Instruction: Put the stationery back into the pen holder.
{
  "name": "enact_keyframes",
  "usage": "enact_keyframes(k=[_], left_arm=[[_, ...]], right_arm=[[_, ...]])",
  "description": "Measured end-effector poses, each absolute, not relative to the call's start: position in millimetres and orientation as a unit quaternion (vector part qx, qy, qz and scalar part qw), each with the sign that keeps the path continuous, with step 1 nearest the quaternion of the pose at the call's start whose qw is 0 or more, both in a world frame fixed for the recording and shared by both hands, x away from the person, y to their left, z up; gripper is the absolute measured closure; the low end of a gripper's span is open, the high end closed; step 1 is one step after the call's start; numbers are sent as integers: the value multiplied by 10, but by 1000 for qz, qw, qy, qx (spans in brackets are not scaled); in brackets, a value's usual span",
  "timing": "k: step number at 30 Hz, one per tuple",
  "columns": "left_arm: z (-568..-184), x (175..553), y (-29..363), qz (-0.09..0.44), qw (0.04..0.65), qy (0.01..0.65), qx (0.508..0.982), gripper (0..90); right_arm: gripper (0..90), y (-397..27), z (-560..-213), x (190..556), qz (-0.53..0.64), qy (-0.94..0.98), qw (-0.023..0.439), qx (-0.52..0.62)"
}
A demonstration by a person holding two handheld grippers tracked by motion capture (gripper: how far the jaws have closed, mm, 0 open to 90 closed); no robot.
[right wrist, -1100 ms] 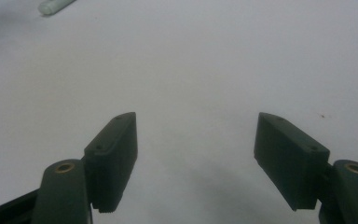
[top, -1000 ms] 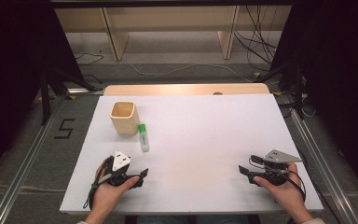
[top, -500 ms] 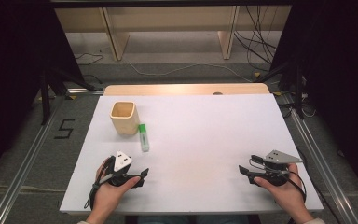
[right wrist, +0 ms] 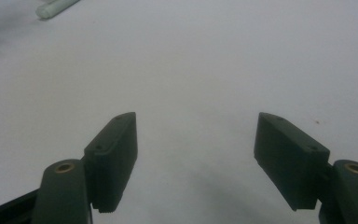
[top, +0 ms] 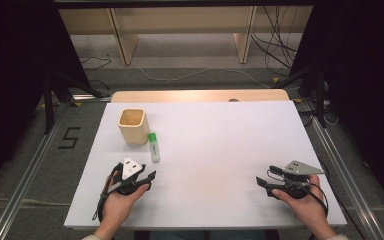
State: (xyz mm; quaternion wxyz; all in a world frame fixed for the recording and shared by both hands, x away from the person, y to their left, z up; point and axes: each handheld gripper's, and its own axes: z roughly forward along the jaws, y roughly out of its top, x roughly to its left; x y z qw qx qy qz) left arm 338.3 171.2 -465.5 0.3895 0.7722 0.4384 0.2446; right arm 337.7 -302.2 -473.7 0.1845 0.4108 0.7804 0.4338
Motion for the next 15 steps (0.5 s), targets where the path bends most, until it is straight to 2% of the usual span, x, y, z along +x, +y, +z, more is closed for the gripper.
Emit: enact_keyframes(k=[2,3,4,5,6,10,15], left_arm=[[-4611,3466,1679,244,383,446,771,734],[-4592,3513,1662,248,382,448,769,734],[-4575,3564,1643,250,379,450,769,839],[-4562,3623,1625,256,372,452,770,839],[-4554,3688,1607,260,365,451,772,898],[-4586,4051,1516,253,353,459,775,900],[-4624,4266,1441,252,331,460,784,900]], right_arm=[[307,-3022,-4737,3376,433,782,185,409],[306,-3023,-4742,3374,432,783,186,406],[307,-3026,-4745,3363,430,786,184,404],[307,-3026,-4745,3363,430,786,184,404],[307,-3030,-4741,3354,432,785,184,405],[307,-3031,-4734,3348,432,784,185,405],[308,-3039,-4739,3354,431,784,186,406]])
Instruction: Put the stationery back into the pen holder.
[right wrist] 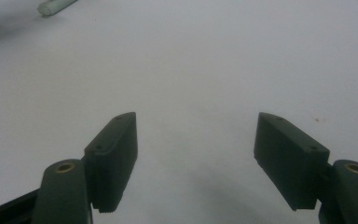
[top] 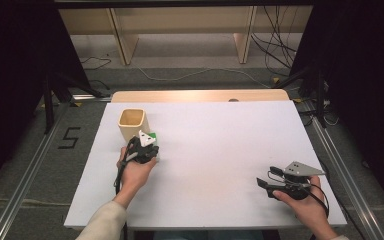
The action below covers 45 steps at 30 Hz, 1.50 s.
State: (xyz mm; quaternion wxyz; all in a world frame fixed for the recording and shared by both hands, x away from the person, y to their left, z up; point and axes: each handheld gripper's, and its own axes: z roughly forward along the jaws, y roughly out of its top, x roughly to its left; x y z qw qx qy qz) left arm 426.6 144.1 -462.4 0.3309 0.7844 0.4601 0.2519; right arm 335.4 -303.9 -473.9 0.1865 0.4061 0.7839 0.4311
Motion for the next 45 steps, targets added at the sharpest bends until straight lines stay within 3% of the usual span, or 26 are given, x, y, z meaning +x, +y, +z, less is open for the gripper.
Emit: enact_keyframes(k=[11,45], left_arm=[[-4785,4484,1340,240,295,464,800,900],[-4843,4480,1313,220,269,460,817,900]], right_arm=[[308,-3050,-4747,3354,430,785,184,405],[310,-3048,-4747,3348,428,787,185,405]])
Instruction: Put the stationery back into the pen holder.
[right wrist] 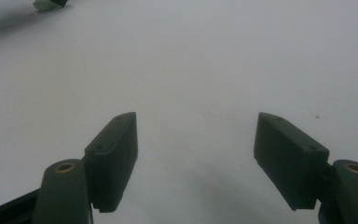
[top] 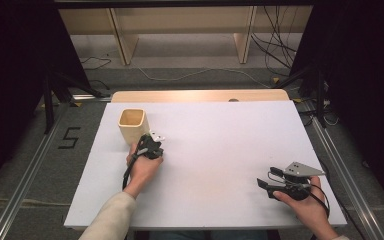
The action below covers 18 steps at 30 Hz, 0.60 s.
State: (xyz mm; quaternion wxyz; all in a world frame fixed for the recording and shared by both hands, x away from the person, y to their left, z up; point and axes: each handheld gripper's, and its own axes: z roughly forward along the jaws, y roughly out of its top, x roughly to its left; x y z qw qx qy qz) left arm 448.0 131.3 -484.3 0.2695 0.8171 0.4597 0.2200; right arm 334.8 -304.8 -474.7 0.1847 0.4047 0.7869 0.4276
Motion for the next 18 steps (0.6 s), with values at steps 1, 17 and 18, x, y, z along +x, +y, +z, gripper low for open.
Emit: enact_keyframes(k=[1,17,18], left_arm=[[-4840,4474,1321,218,267,459,819,900],[-4789,4375,1505,206,250,471,821,900],[-4785,4368,1527,205,246,473,821,900]], right_arm=[[309,-3049,-4747,3347,427,787,184,405],[309,-3050,-4746,3345,428,787,184,404],[310,-3049,-4747,3346,428,787,184,404]])
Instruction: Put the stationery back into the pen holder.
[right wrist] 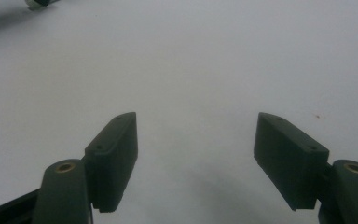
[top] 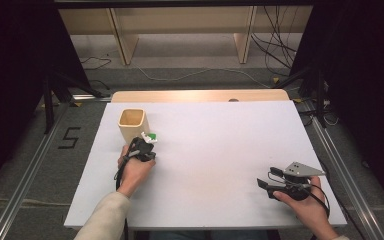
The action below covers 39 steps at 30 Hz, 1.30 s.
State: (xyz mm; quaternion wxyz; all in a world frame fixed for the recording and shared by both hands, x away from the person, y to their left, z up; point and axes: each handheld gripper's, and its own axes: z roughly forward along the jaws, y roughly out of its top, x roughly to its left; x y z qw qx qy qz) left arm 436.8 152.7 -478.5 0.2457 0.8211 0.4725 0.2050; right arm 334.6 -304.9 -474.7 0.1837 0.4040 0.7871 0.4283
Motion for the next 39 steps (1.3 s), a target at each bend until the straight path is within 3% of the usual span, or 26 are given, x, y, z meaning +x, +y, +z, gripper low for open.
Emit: enact_keyframes(k=[33,39], left_arm=[[-4750,4341,1777,192,221,500,815,898],[-4588,4389,1764,218,226,501,807,745]], right_arm=[[309,-3049,-4747,3344,428,788,183,403],[310,-3045,-4750,3349,429,788,182,403]])
